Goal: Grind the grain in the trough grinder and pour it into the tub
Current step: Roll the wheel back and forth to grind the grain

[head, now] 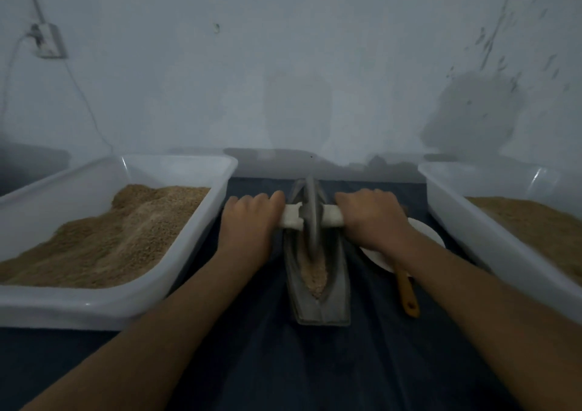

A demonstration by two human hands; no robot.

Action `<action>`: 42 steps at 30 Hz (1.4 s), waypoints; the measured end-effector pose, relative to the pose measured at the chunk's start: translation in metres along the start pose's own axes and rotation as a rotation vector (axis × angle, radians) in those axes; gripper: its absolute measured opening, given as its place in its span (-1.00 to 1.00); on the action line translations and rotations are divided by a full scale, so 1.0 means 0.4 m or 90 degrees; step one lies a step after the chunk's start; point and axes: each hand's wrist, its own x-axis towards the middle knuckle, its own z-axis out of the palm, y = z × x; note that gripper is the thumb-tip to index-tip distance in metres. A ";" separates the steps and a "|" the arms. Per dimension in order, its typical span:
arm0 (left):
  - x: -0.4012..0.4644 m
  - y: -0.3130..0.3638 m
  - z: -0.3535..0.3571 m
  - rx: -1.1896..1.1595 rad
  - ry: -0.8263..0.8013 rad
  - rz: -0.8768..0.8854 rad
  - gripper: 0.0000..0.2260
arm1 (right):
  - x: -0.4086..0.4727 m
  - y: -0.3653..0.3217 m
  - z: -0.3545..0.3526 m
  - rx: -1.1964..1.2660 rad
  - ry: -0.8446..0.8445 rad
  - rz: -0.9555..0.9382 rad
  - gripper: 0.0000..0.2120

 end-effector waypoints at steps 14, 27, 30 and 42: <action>-0.125 -0.006 -0.031 0.000 0.100 0.089 -0.77 | -0.139 -0.036 -0.020 -0.059 0.222 -0.024 -0.69; 0.078 0.015 0.010 0.016 0.027 -0.034 -0.81 | 0.068 0.018 -0.011 0.087 -0.170 0.045 -0.75; -0.012 0.006 -0.007 -0.024 0.038 0.003 -0.68 | -0.026 -0.015 -0.006 0.034 0.020 0.037 -0.88; 0.009 -0.007 0.036 -0.001 0.068 -0.010 -0.71 | 0.002 -0.009 -0.010 -0.001 -0.005 0.028 -0.81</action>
